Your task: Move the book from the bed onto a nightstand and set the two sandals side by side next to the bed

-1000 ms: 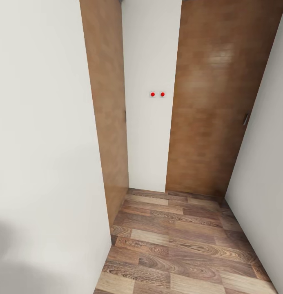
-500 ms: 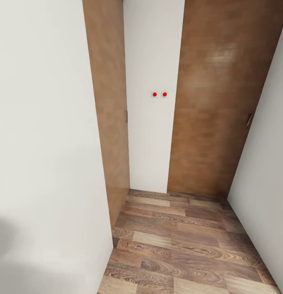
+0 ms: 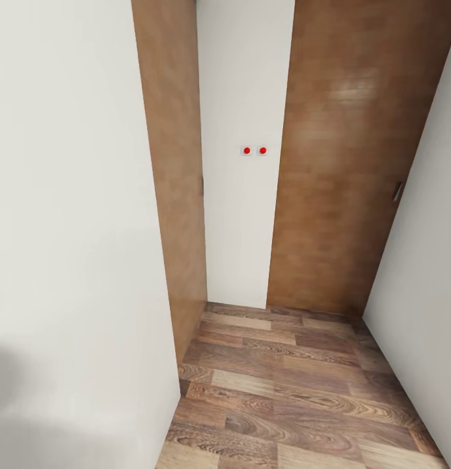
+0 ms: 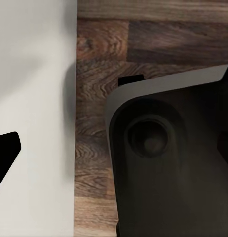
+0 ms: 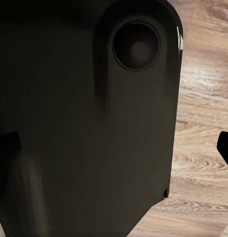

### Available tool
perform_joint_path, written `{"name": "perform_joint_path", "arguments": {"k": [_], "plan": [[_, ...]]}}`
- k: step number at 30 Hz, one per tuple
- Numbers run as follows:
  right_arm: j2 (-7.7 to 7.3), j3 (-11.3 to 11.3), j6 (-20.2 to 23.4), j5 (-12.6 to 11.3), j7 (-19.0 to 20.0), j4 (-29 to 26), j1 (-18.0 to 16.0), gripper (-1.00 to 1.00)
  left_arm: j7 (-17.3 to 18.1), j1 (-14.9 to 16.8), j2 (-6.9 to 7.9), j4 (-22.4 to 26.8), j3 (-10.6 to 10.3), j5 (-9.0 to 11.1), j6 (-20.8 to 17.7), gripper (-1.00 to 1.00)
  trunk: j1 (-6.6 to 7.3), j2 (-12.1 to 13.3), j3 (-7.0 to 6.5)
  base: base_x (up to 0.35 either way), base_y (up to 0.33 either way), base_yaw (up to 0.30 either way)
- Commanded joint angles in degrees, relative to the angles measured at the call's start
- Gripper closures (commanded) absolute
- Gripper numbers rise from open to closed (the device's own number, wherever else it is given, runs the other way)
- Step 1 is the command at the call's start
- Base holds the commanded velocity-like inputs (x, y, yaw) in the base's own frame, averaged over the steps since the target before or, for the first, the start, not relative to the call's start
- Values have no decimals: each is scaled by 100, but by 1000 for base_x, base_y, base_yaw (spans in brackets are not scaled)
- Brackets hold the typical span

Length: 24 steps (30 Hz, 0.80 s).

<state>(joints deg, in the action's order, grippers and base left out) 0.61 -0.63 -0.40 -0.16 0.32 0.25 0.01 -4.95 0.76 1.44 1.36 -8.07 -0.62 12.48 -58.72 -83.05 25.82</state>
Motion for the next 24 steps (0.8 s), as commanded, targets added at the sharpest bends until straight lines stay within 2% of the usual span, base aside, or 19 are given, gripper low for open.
{"name": "perform_joint_path", "arguments": {"k": [1,15,24], "plan": [[0,-7,-4,-2,3,3,-1,-100,-32,1,-1,-4,-62,-7,17,-100,-1,-2,4,69,2,0],[0,0,-4,-2,3,4,-1,-100,-34,-1,0,-4,-151,-1,16,-100,-1,-2,4,39,1,-1],[0,1,-4,-2,3,2,-1,-100,-32,-2,1,-4,-163,0,16,-100,-1,-2,4,6,0,-86]]}}
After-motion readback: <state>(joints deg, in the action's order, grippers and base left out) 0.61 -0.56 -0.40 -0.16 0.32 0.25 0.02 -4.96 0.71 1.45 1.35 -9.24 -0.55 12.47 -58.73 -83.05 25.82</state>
